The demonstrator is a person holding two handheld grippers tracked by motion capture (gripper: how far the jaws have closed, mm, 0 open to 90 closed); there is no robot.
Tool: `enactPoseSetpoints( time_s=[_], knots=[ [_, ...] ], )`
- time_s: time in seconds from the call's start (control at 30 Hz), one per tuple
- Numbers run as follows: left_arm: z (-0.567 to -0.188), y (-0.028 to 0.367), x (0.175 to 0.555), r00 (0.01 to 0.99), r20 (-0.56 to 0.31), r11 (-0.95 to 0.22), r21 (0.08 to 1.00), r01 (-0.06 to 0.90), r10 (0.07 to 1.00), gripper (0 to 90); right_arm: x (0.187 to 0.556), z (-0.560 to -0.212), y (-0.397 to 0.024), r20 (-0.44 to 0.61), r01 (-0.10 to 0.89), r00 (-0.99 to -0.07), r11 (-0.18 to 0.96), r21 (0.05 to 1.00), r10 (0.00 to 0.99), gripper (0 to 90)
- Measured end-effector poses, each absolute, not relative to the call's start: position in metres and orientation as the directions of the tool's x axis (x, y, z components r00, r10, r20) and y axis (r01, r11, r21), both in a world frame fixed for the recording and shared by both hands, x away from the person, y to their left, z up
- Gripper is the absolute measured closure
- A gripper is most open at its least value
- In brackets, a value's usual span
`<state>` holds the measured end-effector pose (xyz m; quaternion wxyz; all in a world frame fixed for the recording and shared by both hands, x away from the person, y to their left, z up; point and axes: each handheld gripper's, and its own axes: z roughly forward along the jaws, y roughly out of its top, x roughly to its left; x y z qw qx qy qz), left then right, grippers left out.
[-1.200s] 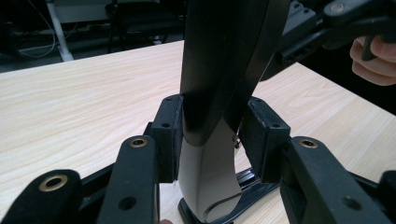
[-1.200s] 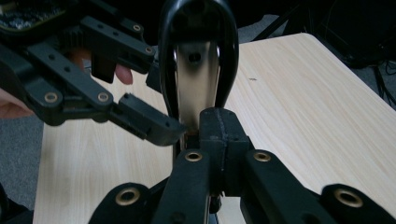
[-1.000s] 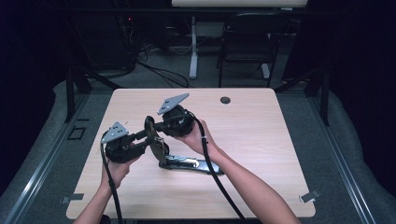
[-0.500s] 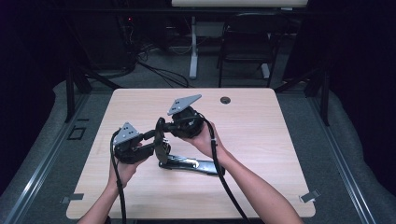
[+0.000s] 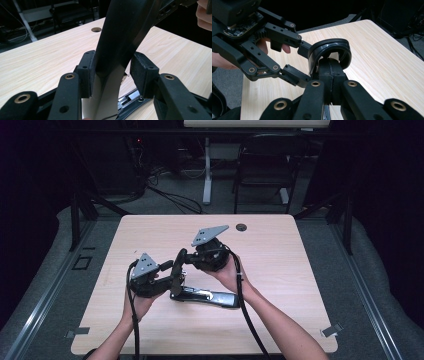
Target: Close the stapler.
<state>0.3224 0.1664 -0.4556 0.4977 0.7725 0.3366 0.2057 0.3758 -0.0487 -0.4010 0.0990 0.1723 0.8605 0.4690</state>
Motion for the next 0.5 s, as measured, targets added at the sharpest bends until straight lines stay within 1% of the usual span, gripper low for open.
enactPoseSetpoints(
  time_s=[0.07, 0.2, 0.37, 0.5],
  knots=[
    [-0.457, 0.166, 0.323, 0.694, -0.028, -0.277, 0.905, 0.324, 0.720, 55.5, 0.375, -0.402, -0.052, -0.008, 0.207, -0.920, 0.503, 0.839, 0.393, 90.0],
    [-0.462, 0.167, 0.328, 0.708, -0.085, -0.258, 0.895, 0.363, 0.701, 52.0, 0.373, -0.404, -0.058, -0.009, 0.211, -0.917, 0.505, 0.837, 0.398, 90.0],
    [-0.463, 0.164, 0.330, 0.718, -0.101, -0.266, 0.886, 0.380, 0.688, 49.4, 0.371, -0.407, -0.066, -0.001, 0.223, -0.913, 0.503, 0.835, 0.407, 90.0],
    [-0.464, 0.167, 0.332, 0.728, -0.139, -0.254, 0.879, 0.403, 0.672, 40.1, 0.370, -0.409, -0.073, 0.003, 0.232, -0.911, 0.507, 0.830, 0.412, 90.0]
  ],
)
